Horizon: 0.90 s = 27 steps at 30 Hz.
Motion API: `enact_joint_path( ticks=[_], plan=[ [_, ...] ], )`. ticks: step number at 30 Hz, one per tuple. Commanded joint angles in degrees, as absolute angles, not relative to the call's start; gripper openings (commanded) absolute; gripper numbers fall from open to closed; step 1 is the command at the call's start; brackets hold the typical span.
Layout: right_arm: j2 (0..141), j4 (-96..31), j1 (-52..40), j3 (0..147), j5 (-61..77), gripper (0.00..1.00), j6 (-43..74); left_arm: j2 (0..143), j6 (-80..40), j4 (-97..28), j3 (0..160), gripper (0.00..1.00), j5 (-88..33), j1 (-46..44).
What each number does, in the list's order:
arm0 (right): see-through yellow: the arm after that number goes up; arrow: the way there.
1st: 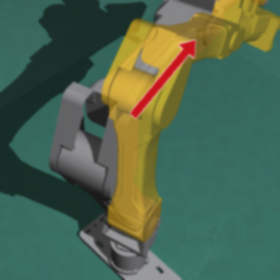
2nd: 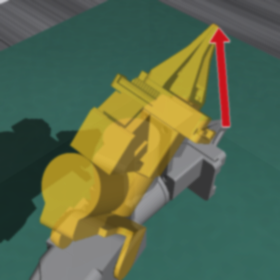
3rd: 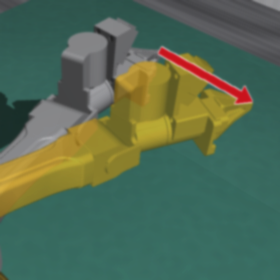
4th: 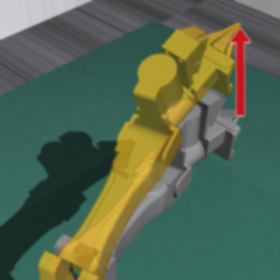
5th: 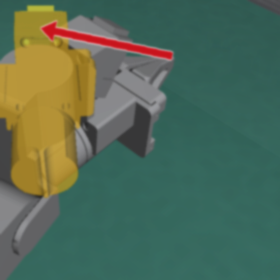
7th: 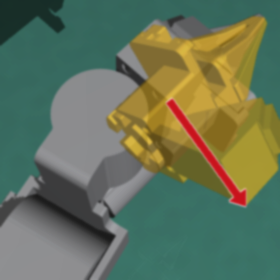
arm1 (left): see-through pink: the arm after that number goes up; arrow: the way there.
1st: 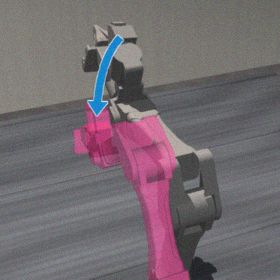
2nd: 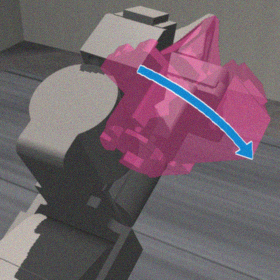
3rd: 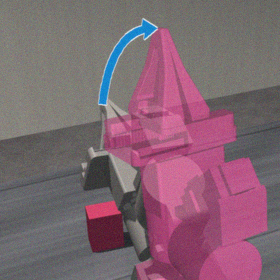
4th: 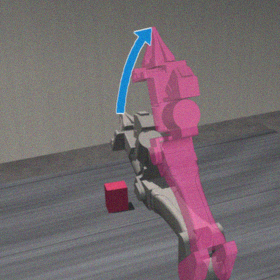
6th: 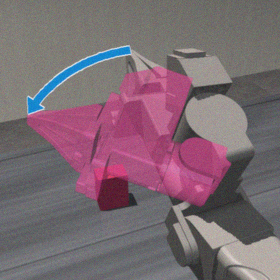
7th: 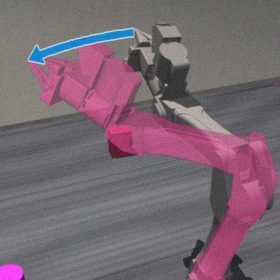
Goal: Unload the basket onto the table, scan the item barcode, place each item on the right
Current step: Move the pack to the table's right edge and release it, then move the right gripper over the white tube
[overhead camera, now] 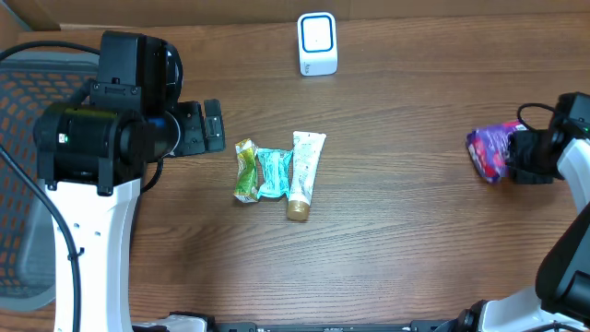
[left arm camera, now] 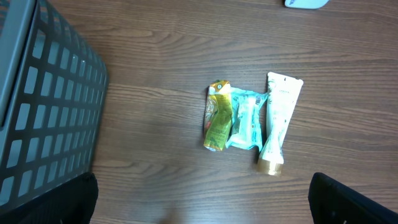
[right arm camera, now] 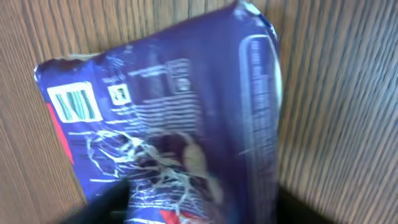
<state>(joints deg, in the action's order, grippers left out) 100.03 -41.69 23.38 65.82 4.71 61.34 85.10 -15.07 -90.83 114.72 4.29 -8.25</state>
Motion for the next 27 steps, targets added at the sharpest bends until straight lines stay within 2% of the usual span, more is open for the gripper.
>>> enact_joint_path(
  ticks=[1,12,17,27],
  plan=[
    [99.59,-42.22,23.77,67.22,8.56,1.0,52.07,85.01,-15.88,-90.78,114.89,0.99,4.43,-8.27],
    [91.66,-53.32,19.57,78.76,14.66,1.0,35.27,85.01,-15.88,-90.8,114.89,1.0,4.43,-8.27],
    [90.26,-52.8,11.42,79.55,22.02,1.0,29.65,85.01,-15.88,-90.78,114.89,1.0,4.43,-8.27],
    [98.45,-49.43,-11.35,79.44,23.81,1.0,26.5,85.01,-15.88,-90.8,114.89,1.0,4.43,-8.27]
  ],
)
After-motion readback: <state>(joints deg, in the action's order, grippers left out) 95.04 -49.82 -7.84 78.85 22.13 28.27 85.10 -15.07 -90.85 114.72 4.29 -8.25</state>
